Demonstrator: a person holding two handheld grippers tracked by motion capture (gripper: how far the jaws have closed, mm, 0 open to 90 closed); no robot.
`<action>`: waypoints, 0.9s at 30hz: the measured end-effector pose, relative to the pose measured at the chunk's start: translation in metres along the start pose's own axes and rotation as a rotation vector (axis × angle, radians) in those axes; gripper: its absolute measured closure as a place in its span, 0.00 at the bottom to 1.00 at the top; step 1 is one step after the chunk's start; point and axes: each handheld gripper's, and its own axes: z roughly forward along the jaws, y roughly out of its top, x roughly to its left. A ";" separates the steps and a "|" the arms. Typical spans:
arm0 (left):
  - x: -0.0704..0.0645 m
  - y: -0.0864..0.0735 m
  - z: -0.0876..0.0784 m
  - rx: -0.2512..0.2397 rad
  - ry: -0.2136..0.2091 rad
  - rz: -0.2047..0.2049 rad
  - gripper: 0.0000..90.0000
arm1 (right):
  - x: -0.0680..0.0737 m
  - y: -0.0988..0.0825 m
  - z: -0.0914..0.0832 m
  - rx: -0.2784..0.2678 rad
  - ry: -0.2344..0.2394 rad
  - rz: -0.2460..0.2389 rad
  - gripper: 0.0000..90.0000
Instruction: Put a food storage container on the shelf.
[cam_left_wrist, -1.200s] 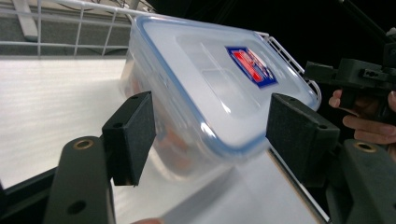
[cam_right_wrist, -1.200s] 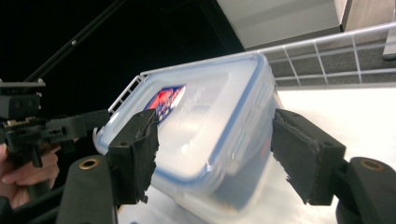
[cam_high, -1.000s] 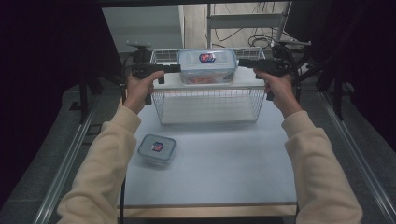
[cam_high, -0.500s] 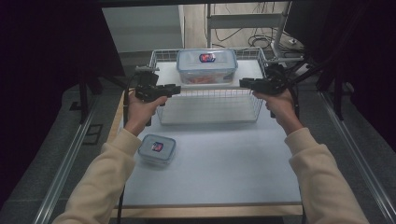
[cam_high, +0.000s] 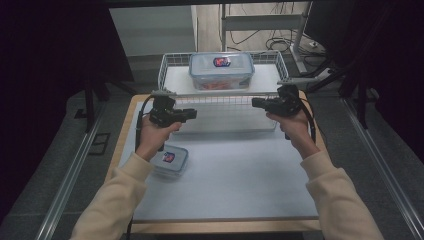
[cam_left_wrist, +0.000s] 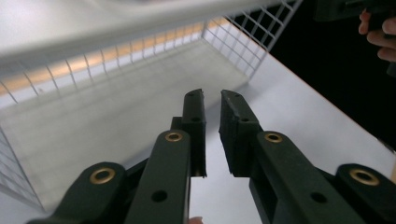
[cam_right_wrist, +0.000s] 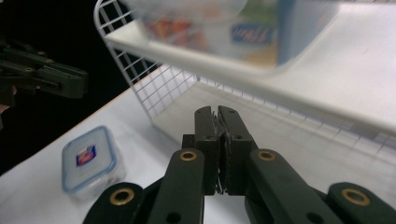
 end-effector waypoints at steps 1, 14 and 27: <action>-0.002 -0.005 0.000 0.002 -0.003 0.000 0.88 | 0.002 -0.005 -0.001 0.002 0.003 -0.007 0.97; -0.029 -0.064 -0.004 0.019 -0.058 0.045 0.79 | 0.024 -0.077 -0.013 0.043 0.067 -0.019 0.93; -0.033 -0.105 -0.001 0.048 -0.074 0.006 0.50 | 0.028 -0.133 -0.019 0.114 0.058 -0.015 0.75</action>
